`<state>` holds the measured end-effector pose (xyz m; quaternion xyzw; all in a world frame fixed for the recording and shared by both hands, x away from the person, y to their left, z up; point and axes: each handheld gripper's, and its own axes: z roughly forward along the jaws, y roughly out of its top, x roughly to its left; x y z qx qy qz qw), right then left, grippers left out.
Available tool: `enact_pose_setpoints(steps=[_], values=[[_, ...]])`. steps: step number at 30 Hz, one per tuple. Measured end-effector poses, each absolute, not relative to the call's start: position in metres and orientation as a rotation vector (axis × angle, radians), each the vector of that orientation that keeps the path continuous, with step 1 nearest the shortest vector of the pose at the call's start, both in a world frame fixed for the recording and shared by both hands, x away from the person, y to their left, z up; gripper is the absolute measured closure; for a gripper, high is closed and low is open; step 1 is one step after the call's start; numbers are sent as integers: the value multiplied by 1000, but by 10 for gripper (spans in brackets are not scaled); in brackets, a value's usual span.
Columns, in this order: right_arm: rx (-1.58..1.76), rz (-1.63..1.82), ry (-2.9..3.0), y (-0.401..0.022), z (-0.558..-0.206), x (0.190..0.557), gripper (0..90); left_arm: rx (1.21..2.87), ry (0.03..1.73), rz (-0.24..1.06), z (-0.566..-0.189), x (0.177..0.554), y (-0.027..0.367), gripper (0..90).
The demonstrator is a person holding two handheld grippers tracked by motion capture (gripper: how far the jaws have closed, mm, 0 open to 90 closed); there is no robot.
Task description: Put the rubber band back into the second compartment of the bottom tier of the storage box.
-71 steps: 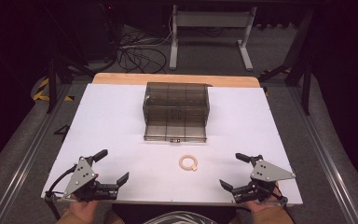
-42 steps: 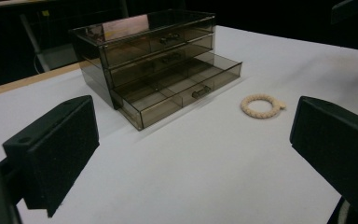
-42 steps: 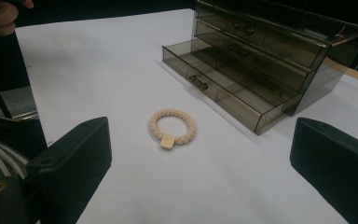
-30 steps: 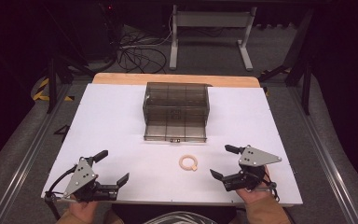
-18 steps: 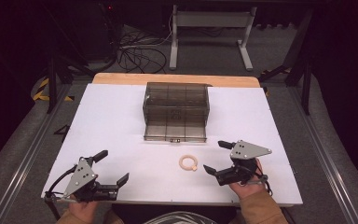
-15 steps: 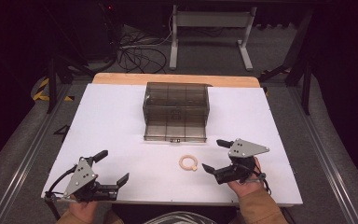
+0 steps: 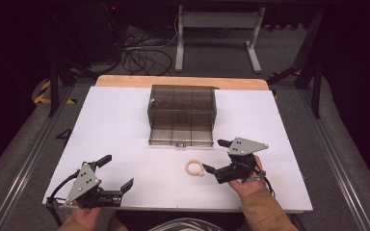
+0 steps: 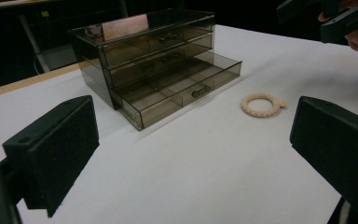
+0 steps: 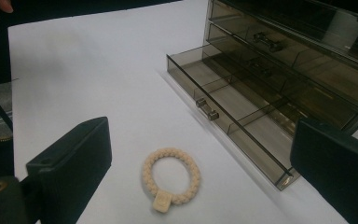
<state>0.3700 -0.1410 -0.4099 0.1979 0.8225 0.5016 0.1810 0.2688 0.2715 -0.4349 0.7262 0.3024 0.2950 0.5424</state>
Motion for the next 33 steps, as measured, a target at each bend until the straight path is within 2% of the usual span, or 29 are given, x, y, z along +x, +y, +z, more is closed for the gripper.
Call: enact_pose_setpoints(steps=[24, 33], values=[[588, 1408, 2353, -126, -410, 390, 62, 1722, 713, 694, -435, 270, 271, 17], [641, 1433, 2372, -130, -410, 391, 117, 1724, 711, 695, -435, 270, 271, 18]])
